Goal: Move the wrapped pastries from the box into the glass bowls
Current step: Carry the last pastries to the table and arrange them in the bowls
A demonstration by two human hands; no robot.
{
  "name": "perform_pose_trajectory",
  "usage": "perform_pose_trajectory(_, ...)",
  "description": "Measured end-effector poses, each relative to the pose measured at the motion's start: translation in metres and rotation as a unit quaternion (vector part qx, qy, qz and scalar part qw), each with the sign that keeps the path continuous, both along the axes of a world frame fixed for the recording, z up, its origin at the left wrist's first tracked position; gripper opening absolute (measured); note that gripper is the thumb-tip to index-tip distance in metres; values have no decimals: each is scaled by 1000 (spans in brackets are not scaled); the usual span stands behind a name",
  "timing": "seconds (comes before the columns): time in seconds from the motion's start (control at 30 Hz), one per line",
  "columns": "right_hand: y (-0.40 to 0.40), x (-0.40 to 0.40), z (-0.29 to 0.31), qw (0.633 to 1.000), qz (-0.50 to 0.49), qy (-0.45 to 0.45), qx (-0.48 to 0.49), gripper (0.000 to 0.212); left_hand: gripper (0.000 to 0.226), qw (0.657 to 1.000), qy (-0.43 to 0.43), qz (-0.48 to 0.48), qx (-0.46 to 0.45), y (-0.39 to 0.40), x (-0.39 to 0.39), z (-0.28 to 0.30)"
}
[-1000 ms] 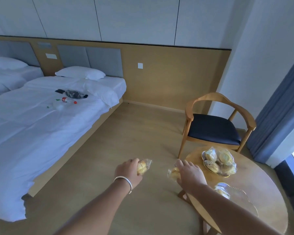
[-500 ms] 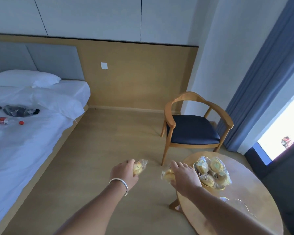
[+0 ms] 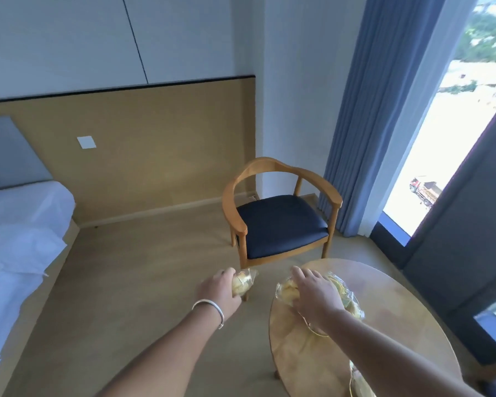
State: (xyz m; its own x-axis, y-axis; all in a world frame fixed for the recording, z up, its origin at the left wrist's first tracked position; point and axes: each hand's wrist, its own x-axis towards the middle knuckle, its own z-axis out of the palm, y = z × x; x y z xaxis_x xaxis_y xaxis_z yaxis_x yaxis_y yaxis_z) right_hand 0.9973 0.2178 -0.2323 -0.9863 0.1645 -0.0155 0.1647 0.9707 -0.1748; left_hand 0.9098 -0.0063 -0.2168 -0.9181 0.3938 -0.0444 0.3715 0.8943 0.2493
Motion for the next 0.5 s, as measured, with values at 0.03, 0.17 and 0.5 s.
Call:
perform_pose_trajectory(0.03, 15, -3, -1, 1000, -17, 1, 1, 58, 30, 1000, 1, -13, 1, 18, -12, 1)
perform_pose_trajectory(0.17, 83, -2, -4, 996, -91, -7, 9, 57, 29, 997, 9, -75, 17, 98, -46, 5)
perform_pose_trajectory(0.5, 218, 96, -9, 945, -327, -7, 7, 57, 43, 946, -3, -324, -28, 296, -30, -14)
